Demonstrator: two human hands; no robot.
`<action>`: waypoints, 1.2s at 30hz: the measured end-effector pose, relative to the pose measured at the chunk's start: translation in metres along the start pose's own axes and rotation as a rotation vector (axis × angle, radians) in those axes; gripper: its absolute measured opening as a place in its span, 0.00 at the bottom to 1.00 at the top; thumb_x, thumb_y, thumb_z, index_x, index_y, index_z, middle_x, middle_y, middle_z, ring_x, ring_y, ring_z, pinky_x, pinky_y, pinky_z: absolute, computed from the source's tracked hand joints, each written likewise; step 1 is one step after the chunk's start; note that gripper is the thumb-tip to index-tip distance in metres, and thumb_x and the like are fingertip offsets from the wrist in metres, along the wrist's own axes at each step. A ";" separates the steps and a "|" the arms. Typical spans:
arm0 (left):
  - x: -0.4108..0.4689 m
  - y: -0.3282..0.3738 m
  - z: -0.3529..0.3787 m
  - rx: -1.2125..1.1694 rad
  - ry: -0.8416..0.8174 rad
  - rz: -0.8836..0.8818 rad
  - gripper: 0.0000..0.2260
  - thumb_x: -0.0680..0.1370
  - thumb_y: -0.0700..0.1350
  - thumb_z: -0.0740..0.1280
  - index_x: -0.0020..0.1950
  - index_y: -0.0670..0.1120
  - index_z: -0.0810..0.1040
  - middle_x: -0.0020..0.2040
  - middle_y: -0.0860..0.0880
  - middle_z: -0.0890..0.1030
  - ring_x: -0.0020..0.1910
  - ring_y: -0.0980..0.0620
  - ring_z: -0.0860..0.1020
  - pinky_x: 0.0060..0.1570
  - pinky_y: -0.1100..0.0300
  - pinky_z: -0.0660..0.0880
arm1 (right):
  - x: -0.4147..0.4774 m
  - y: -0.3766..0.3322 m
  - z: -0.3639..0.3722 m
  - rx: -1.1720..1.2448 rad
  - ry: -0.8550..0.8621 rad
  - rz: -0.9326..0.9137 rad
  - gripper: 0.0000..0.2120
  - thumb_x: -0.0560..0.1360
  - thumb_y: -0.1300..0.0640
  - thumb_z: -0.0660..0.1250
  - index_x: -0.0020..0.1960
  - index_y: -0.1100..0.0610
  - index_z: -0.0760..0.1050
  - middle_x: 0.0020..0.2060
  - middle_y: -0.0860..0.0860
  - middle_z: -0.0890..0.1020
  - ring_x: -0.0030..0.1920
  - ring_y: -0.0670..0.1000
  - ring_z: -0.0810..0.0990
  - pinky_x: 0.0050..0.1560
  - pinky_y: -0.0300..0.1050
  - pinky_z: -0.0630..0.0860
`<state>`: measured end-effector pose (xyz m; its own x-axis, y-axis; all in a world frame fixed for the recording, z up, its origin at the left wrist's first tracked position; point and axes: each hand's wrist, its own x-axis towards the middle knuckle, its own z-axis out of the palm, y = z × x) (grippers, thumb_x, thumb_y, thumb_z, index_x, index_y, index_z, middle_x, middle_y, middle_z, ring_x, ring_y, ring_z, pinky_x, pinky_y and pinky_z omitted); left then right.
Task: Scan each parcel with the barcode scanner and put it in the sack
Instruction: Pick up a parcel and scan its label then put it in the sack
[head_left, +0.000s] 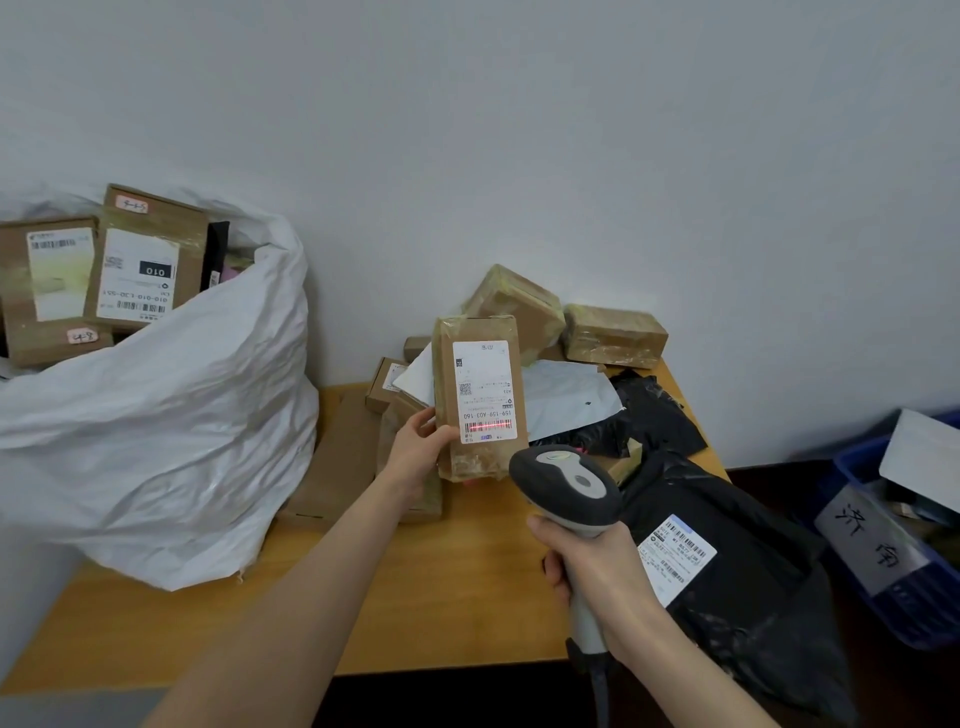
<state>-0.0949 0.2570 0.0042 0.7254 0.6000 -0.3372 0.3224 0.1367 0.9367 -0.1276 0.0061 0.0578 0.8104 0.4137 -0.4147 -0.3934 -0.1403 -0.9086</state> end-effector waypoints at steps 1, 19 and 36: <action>0.001 0.000 0.000 -0.005 0.004 0.000 0.29 0.73 0.43 0.73 0.72 0.50 0.67 0.62 0.48 0.78 0.57 0.49 0.79 0.55 0.50 0.79 | 0.000 0.000 0.000 0.002 -0.004 -0.001 0.17 0.72 0.55 0.74 0.27 0.60 0.76 0.23 0.56 0.76 0.22 0.52 0.71 0.28 0.43 0.69; -0.012 0.010 -0.003 -0.051 0.030 0.012 0.28 0.74 0.40 0.72 0.72 0.47 0.66 0.62 0.46 0.78 0.57 0.48 0.79 0.47 0.56 0.79 | -0.002 -0.006 -0.002 0.014 -0.060 -0.020 0.14 0.73 0.58 0.73 0.32 0.63 0.76 0.22 0.55 0.75 0.21 0.52 0.69 0.26 0.43 0.68; -0.048 0.087 -0.078 -0.125 0.216 0.165 0.25 0.75 0.41 0.70 0.71 0.45 0.69 0.54 0.45 0.83 0.47 0.49 0.83 0.46 0.53 0.80 | 0.034 -0.087 0.068 -0.007 -0.314 -0.308 0.08 0.74 0.58 0.72 0.39 0.61 0.79 0.29 0.57 0.81 0.25 0.50 0.76 0.29 0.45 0.73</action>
<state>-0.1491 0.3013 0.1092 0.6115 0.7740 -0.1643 0.1242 0.1111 0.9860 -0.0955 0.0937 0.1258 0.7179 0.6902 -0.0903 -0.1504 0.0271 -0.9883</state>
